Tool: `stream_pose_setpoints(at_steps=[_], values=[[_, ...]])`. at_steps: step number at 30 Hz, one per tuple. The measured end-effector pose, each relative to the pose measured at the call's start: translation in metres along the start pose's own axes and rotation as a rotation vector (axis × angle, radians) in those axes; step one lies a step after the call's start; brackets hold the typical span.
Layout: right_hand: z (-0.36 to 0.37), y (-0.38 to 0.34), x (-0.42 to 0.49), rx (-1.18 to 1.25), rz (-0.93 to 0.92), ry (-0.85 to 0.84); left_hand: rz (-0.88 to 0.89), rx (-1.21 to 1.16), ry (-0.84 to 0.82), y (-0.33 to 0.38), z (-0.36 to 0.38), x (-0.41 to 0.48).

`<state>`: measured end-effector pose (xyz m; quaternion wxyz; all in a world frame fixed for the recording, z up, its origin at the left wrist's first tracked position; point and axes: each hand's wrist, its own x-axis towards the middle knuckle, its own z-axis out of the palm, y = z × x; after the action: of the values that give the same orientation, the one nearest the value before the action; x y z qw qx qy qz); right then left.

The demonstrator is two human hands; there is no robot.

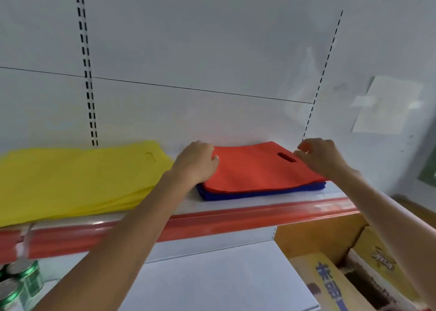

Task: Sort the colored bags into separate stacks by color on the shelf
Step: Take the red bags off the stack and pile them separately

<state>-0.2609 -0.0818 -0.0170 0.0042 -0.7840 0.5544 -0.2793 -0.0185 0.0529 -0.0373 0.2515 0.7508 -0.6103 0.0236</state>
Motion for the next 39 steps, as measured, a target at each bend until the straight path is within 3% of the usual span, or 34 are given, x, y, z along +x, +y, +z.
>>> stream_pose_setpoints(at_steps=[7,13,17,22,28,39], values=[[0.025,0.056,0.036,0.055,0.030,-0.048,-0.217,0.202,-0.222,0.023,0.046,0.026],[0.034,0.059,0.068,-0.032,0.039,-0.146,-0.308,0.391,-0.281,0.026,0.053,0.041],[0.042,0.051,0.074,-0.085,0.036,-0.234,-0.292,0.401,-0.275,0.019,0.056,0.040],[0.040,0.052,0.075,-0.122,0.035,-0.215,-0.238,0.396,-0.281,0.024,0.056,0.036],[0.034,0.042,0.067,-0.140,0.027,-0.137,-0.161,0.346,-0.155,0.027,0.052,0.032],[0.010,0.027,0.043,0.004,0.012,0.003,-0.126,-0.024,0.066,0.024,0.038,0.021]])
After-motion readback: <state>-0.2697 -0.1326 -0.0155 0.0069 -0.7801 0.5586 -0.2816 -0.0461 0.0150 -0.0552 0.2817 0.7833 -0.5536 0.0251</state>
